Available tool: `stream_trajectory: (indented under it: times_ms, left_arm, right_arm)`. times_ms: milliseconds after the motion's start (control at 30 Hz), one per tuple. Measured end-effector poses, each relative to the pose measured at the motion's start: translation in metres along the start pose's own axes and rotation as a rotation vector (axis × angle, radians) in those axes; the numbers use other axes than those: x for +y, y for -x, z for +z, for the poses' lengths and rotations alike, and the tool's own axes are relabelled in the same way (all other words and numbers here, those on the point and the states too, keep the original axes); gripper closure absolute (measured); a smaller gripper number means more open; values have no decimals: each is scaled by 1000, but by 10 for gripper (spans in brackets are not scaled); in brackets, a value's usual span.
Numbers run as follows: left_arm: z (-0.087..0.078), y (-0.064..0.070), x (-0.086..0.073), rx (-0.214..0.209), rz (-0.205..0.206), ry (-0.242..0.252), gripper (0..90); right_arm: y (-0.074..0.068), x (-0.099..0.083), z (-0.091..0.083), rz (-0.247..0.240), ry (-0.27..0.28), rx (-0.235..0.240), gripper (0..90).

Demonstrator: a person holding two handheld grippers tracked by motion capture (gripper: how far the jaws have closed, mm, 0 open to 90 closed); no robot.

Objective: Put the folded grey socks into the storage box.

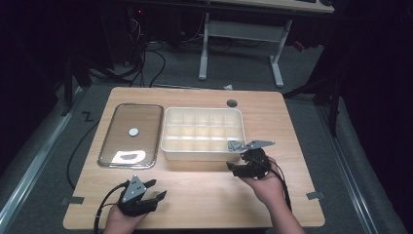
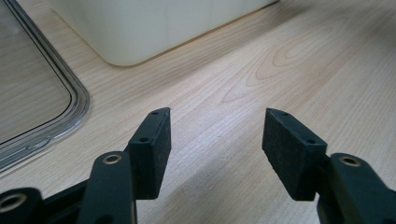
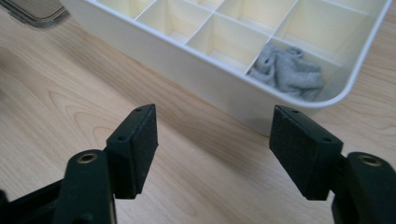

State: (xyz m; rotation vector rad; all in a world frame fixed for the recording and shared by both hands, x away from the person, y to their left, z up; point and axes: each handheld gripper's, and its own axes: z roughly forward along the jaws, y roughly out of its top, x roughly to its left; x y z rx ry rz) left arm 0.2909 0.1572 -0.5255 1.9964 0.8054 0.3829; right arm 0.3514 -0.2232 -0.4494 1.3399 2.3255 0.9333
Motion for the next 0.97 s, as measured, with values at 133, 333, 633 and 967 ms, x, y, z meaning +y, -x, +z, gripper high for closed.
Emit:
stream_trajectory:
  times_ms: [133, 333, 633, 967]
  left_arm:
    - [0, -1, -2, 14, 3, -3, 428]
    - [-3, -1, -2, 40, 13, 9, 430]
    - [-3, 5, -5, 53, 36, -5, 429]
    - [-8, 2, -5, 58, 28, 8, 429]
  right_arm:
    - [-15, -22, 7, 1, 51, -21, 321]
    - [-34, -63, 22, 21, 108, -4, 283]
    - [-45, -87, 25, 16, 157, -18, 326]
    - [-39, -87, 27, 34, 163, -23, 330]
